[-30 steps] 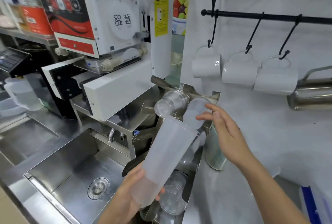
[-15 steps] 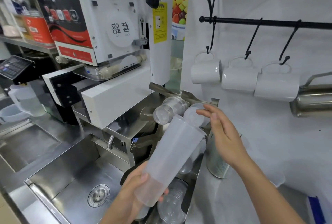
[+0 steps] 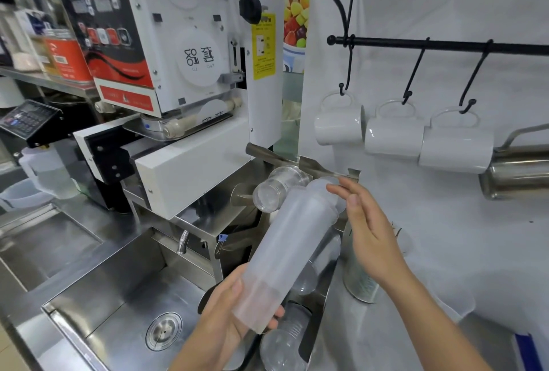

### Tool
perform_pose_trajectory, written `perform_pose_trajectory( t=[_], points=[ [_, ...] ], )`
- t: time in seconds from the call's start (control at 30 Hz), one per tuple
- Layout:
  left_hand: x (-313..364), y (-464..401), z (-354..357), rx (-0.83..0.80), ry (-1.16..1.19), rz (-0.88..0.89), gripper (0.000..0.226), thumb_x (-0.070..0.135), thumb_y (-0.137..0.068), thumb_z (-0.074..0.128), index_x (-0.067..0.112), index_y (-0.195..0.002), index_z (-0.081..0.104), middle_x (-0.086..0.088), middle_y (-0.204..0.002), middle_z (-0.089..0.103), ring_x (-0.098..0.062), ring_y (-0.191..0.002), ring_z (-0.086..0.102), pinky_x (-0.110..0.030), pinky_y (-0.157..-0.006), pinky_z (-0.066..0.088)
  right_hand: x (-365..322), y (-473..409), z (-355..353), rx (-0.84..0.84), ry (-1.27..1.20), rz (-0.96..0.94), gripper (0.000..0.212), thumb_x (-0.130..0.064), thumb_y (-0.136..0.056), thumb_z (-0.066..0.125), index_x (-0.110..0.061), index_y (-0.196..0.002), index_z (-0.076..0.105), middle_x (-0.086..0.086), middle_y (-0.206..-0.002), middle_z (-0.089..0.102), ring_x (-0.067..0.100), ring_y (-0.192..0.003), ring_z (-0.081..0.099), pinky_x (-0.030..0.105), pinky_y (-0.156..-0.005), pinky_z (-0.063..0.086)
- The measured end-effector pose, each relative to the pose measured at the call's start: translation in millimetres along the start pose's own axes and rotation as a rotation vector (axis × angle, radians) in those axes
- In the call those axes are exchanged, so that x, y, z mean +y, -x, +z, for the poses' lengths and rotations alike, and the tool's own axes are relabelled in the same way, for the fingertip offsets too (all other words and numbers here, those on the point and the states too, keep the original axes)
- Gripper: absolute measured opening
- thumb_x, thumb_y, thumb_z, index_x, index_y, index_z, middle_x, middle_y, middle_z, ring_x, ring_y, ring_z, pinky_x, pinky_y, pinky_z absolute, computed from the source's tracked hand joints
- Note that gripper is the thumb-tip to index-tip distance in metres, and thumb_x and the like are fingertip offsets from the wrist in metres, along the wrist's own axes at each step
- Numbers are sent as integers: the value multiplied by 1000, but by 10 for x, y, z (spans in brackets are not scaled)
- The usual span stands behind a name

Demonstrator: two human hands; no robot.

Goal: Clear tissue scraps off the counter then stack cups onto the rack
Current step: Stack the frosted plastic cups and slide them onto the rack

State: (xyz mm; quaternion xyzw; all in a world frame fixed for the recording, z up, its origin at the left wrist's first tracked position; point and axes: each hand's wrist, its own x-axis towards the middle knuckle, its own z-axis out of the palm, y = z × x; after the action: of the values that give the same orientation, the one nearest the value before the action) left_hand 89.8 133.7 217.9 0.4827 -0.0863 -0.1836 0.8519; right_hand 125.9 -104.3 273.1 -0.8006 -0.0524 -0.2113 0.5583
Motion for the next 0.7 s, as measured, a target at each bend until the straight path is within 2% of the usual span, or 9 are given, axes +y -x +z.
perform_pose_trajectory(
  t=[0.13, 0.27, 0.33, 0.43, 0.57, 0.7],
  points=[
    [10, -31, 20, -2, -13, 25, 106, 67, -49, 89, 3, -128, 59, -36, -105, 69, -42, -74, 70, -39, -61, 60, 10, 17, -1, 14, -31, -10, 43, -44, -98, 33, -31, -136, 48, -25, -128, 63, -19, -123, 46, -4, -93, 30],
    [50, -63, 73, -26, -26, 71, 97, 68, -53, 86, 8, -126, 63, -29, -111, 71, -41, -79, 72, -38, -69, 63, 22, 19, -4, 31, -32, -9, 43, -53, -96, 33, -38, -133, 49, -24, -131, 61, -13, -125, 49, -1, -96, 35],
    [71, -71, 102, -38, -32, 96, 92, 67, -53, 86, 10, -123, 66, -26, -111, 72, -40, -78, 72, -38, -68, 63, 15, 20, -8, 32, -47, -10, 43, -53, -95, 36, -38, -133, 50, -22, -132, 61, -9, -127, 50, 7, -101, 38],
    [82, -92, 140, 5, -12, 136, 96, 63, -49, 90, 8, -123, 64, -19, -111, 74, -37, -78, 74, -38, -68, 64, 0, 21, -19, 20, -42, -24, 36, -43, -96, 50, -38, -131, 53, -24, -134, 59, -5, -130, 49, 18, -106, 38],
    [113, -112, 188, 51, -7, 196, 77, 59, -48, 93, 18, -110, 74, -12, -113, 76, -30, -87, 76, -36, -70, 65, -32, 44, -20, 8, 62, -54, 43, -21, -91, 65, -42, -127, 53, -31, -135, 51, -22, -124, 43, -1, -100, 31],
    [171, -113, 218, 58, 26, 213, 73, 53, -46, 96, 19, -107, 76, -11, -115, 75, -29, -90, 76, -31, -66, 63, -45, 55, -10, 4, 104, -99, 44, -16, -90, 67, -35, -128, 55, -27, -136, 48, -29, -123, 36, -6, -98, 24]
  ],
)
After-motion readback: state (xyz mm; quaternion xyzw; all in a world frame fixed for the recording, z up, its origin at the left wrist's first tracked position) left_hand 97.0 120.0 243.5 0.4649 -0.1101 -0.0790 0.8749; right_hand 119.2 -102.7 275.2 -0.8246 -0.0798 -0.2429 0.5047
